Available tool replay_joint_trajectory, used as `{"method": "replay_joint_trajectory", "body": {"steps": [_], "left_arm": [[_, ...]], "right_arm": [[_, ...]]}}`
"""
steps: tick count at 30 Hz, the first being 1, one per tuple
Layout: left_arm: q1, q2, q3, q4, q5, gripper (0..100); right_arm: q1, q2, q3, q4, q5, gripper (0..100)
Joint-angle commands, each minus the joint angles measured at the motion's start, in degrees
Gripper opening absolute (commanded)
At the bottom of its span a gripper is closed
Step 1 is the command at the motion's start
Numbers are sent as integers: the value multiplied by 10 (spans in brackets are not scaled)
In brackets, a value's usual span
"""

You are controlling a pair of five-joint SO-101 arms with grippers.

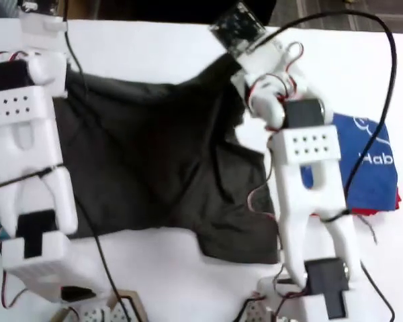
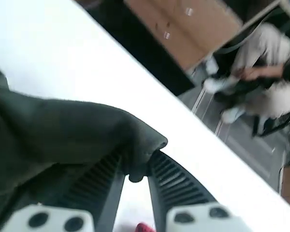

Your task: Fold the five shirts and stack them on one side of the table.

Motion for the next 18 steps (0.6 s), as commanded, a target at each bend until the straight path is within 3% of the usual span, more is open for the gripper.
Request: {"method": "replay_joint_trajectory", "body": {"steps": [1, 5, 9, 18], "left_arm": [[-4, 10, -4, 26, -2, 24], [-7, 27, -7, 118, -4, 24], [-5, 39, -3, 194, -53, 24], [-33, 68, -7, 249, -78, 24]], "right_arm": [[3, 6, -28, 35, -1, 22], [-1, 2, -27, 102, -2, 22], [1, 3, -28, 145, 3, 22], [7, 3, -12, 166, 3, 22]]}}
